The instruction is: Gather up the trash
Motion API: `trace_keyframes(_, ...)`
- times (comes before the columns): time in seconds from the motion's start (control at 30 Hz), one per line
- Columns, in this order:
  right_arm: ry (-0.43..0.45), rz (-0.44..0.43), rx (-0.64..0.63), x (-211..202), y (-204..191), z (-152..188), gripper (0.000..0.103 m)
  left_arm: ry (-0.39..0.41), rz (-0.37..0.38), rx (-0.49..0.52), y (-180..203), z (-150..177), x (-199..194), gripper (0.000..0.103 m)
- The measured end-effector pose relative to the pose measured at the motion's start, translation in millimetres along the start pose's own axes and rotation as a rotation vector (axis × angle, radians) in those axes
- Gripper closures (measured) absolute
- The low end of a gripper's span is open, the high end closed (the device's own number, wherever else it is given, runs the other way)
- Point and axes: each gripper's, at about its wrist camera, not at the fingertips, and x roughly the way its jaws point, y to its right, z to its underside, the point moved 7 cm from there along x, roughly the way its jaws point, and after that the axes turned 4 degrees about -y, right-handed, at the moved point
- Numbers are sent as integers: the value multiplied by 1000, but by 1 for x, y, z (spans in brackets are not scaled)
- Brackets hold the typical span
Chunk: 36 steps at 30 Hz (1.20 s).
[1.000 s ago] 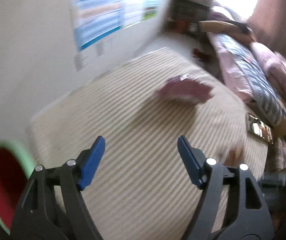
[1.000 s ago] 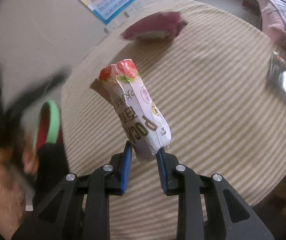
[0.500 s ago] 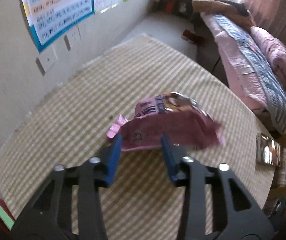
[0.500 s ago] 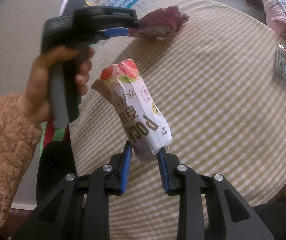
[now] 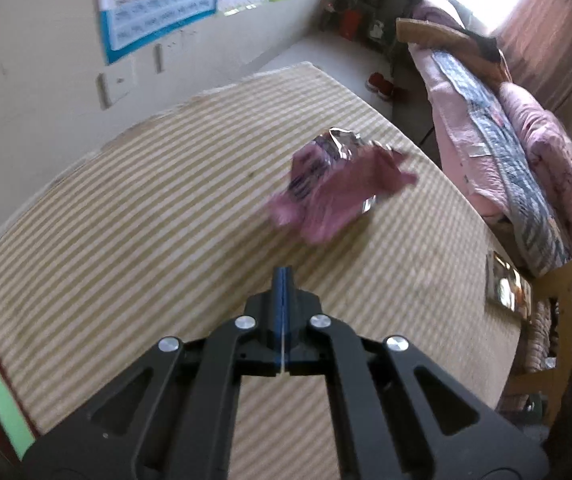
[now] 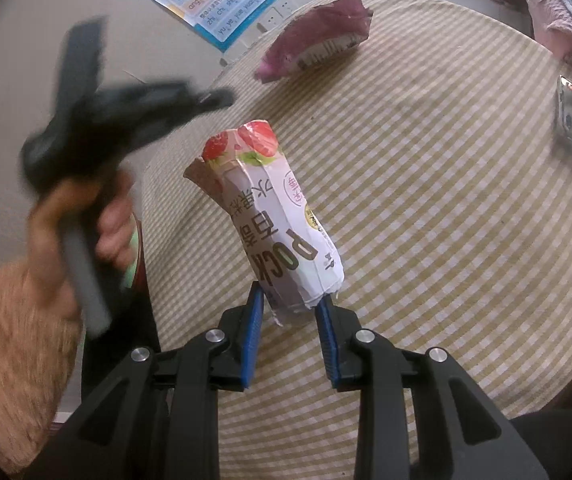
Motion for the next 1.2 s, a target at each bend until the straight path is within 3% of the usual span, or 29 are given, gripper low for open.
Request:
trace_keyframes(0.13,-6,7,-6,0,0,-1,76,13,-90,46,-13,19,-18,103)
trace_keyframes(0.2,-7,12,-15,2,-2,-1,76,21,-106,83,-12,10,-19,103)
trace_keyframes(0.23,-6,14,-18,3,-3,0,76,29,-94,84,-10,4,-20,95)
trace_keyframes(0.3,-3,14,-12,5,-2,0,76,66,-60,111,3,-17,-21,68)
trace_keyframes(0.33,-2,13,-9,4,-3,0,76,80,-46,130,9,-25,-20,47)
trace_keyframes(0.47,-4,8,-11,4,-5,0,76,77,-42,283,48,-60,3,34)
trace_keyframes(0.53,-6,6,-8,4,-5,0,76,47,-56,341,65,-74,22,33)
trace_keyframes(0.63,-6,-2,6,3,-2,0,76,-14,-56,349,78,-89,49,33)
trace_keyframes(0.83,-2,-27,21,0,2,-1,75,-109,-104,380,84,-93,89,33)
trace_keyframes(0.93,-3,-38,28,0,2,-2,75,-126,-119,342,76,-93,100,33)
trace_keyframes(1.03,-9,-47,36,1,5,-4,74,-125,-91,281,70,-92,98,53)
trace_keyframes(1.2,-11,-48,38,2,6,-5,70,-128,-63,230,64,-87,90,66)
